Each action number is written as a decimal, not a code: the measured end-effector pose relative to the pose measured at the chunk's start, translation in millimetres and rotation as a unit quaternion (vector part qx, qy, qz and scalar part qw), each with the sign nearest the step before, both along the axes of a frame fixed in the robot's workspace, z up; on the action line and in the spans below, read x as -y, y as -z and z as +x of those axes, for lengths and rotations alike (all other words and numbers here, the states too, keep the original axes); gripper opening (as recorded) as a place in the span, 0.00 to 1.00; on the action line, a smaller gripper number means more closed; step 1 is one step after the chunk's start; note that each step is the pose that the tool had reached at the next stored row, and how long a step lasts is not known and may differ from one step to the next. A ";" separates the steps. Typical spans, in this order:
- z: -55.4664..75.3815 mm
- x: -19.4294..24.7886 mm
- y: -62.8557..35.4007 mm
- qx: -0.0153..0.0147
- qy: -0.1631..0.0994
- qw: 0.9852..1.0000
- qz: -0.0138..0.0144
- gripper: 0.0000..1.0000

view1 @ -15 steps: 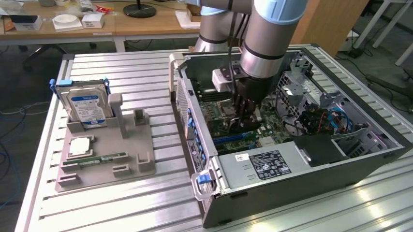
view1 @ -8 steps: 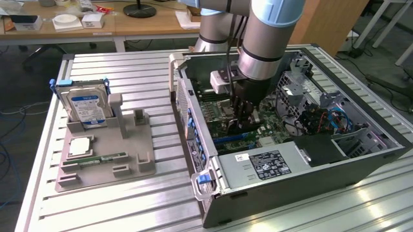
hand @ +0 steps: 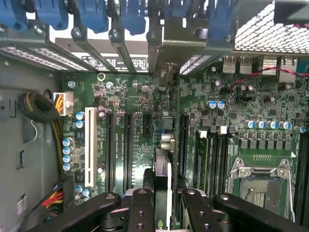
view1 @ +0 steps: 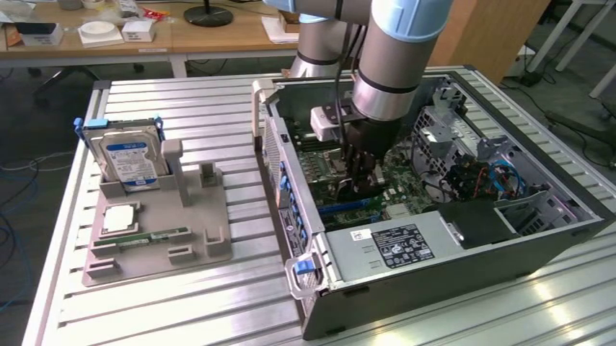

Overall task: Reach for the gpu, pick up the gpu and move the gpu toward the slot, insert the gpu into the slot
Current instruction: 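Insert the gpu into the slot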

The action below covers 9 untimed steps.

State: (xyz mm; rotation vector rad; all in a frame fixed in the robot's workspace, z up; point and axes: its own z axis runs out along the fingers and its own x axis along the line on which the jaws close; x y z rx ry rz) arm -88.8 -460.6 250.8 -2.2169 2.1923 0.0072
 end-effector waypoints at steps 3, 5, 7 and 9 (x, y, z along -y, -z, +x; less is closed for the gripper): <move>-2.3 -0.1 0.4 0.000 0.000 1.000 0.000 0.26; -2.6 0.0 0.6 0.000 0.000 1.000 0.000 0.26; -2.8 0.1 0.8 0.000 0.000 1.000 0.000 0.26; -2.8 0.0 0.8 0.000 0.000 1.000 0.000 0.26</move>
